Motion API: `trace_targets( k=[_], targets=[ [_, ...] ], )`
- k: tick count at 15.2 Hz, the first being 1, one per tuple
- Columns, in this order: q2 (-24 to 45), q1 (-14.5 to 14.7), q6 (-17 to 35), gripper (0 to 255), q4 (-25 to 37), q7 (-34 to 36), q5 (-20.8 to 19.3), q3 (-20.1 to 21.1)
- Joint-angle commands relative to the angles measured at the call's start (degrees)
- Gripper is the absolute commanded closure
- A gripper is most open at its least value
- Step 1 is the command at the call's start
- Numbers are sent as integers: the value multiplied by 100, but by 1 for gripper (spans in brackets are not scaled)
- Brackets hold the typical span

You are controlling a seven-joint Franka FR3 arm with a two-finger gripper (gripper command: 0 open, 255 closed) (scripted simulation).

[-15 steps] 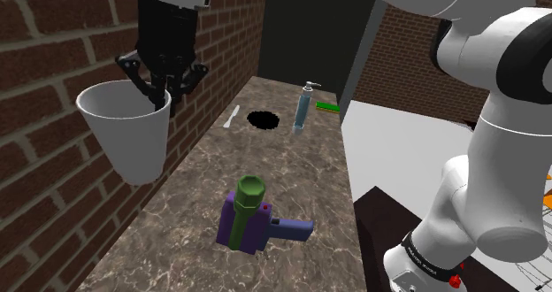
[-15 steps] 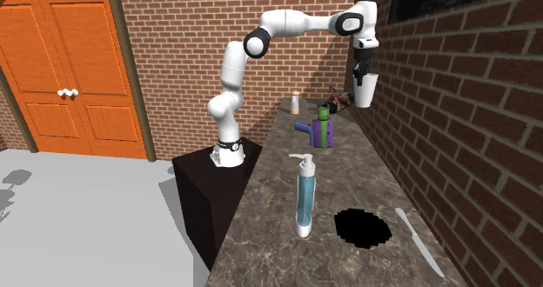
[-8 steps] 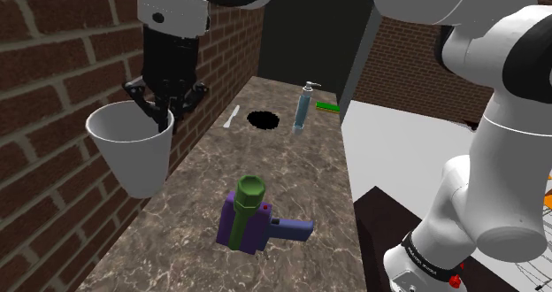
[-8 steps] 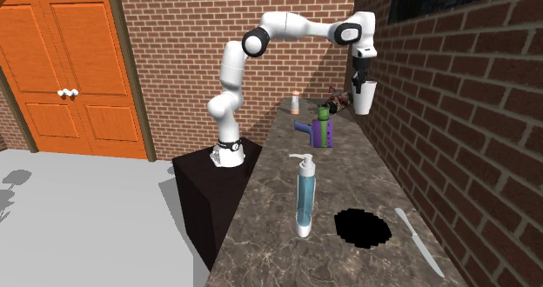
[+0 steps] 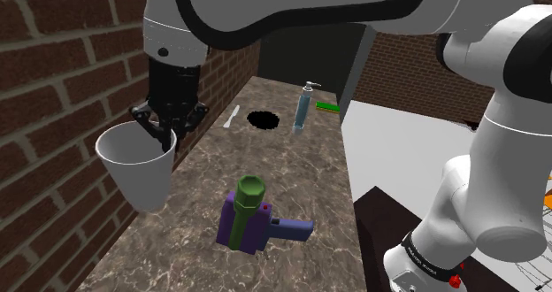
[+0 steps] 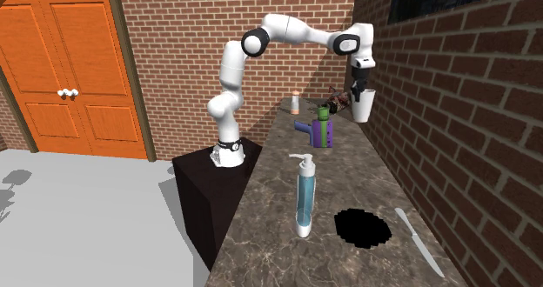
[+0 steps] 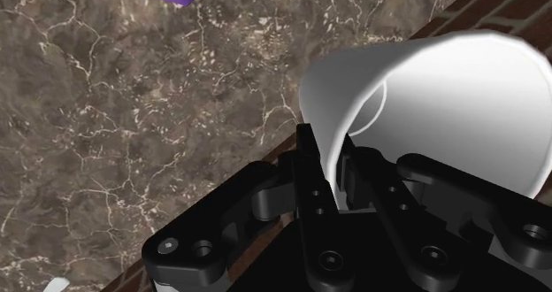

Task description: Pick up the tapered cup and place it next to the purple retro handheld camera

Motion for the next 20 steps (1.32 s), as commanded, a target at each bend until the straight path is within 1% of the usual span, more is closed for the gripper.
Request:
trace_targets(
  k=[1,10,20],
  targets=[
    [-2,1,160,255,-155,-5,2,1],
    [89,-1,819,255,-727,-47,-9,-10],
    [304,14,1516,255,-1218,-71,-54,-30]
  ],
)
